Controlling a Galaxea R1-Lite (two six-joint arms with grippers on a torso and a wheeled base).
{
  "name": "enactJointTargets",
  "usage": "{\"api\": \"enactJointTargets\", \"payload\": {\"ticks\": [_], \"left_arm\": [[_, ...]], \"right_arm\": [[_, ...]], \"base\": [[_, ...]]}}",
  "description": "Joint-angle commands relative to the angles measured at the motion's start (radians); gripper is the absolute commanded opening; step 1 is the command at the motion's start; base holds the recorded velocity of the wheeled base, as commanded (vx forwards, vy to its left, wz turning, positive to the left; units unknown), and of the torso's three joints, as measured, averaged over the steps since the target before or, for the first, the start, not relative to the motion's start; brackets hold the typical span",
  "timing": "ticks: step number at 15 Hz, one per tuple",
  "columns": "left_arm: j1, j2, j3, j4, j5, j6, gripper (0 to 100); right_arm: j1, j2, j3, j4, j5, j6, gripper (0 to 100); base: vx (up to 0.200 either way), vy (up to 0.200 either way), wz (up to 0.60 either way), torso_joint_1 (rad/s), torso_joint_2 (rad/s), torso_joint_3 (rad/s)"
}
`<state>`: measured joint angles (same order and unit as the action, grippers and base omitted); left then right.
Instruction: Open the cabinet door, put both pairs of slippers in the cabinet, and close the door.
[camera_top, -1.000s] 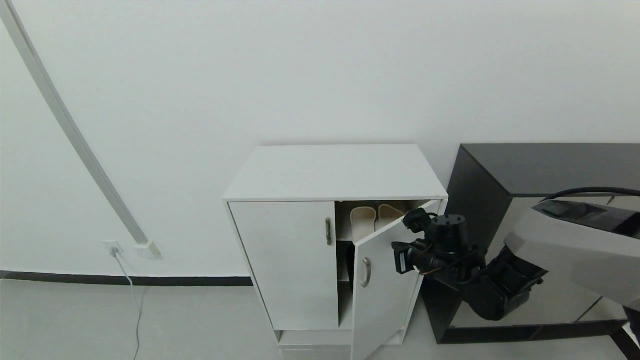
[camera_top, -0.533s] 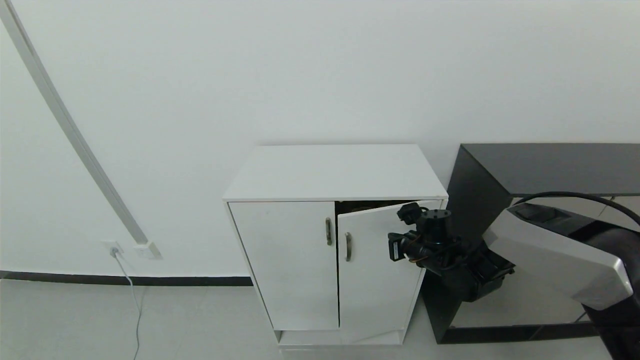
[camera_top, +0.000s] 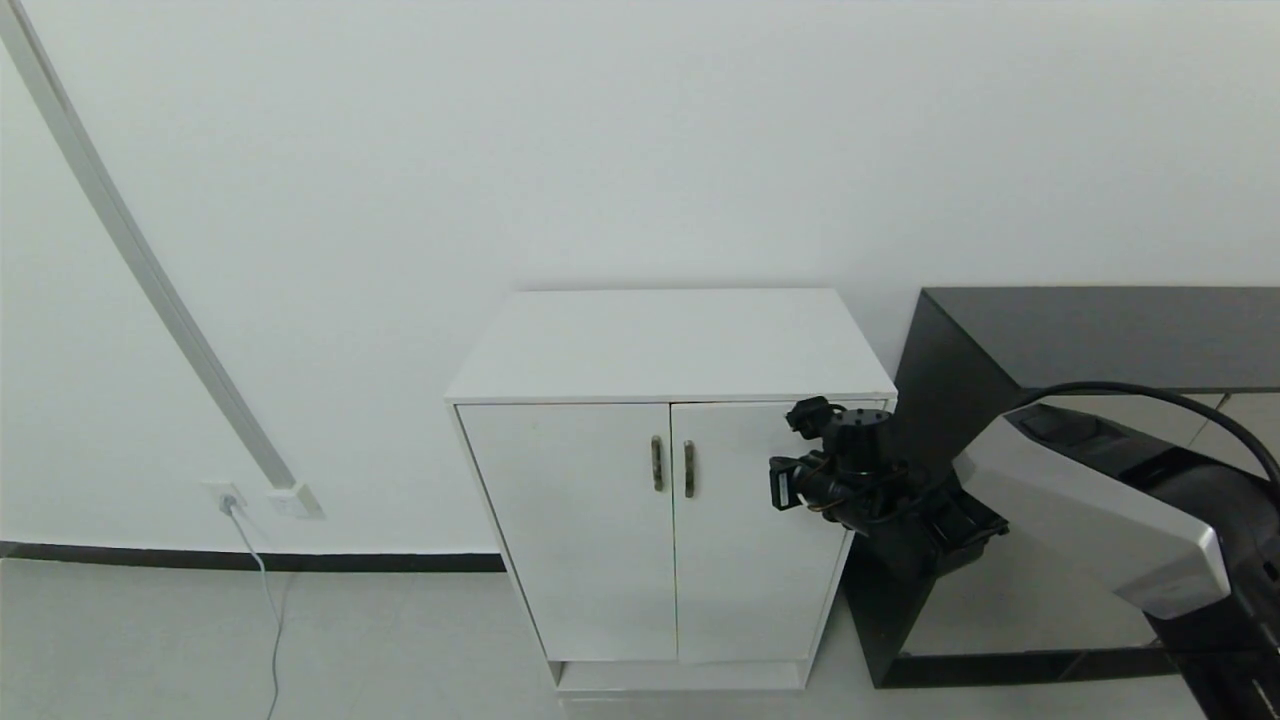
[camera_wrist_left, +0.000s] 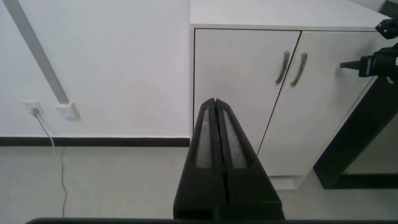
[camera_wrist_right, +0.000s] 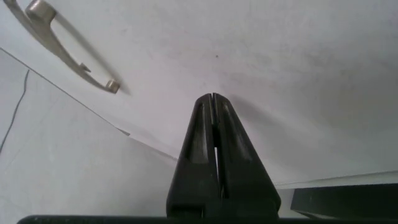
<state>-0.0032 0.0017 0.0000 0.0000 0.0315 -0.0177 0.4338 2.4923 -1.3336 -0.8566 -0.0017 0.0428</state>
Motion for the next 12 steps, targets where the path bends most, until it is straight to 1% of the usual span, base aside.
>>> {"api": "enactJointTargets", "payload": {"ticks": [1,12], "left_arm": [[0.000,0.000,0.000,0.000,0.001,-0.001,0],[0.000,0.000,0.000,0.000,-0.001,0.001,0]], "right_arm": [[-0.001,0.008,-0.024,0.013,0.000,0.000,0],[-0.007,0.028,-0.102,0.062,-0.001,0.000,0]], "base": [[0.000,0.000,0.00,0.000,0.00,0.000],[0.000,0.000,0.00,0.000,0.00,0.000]]}}
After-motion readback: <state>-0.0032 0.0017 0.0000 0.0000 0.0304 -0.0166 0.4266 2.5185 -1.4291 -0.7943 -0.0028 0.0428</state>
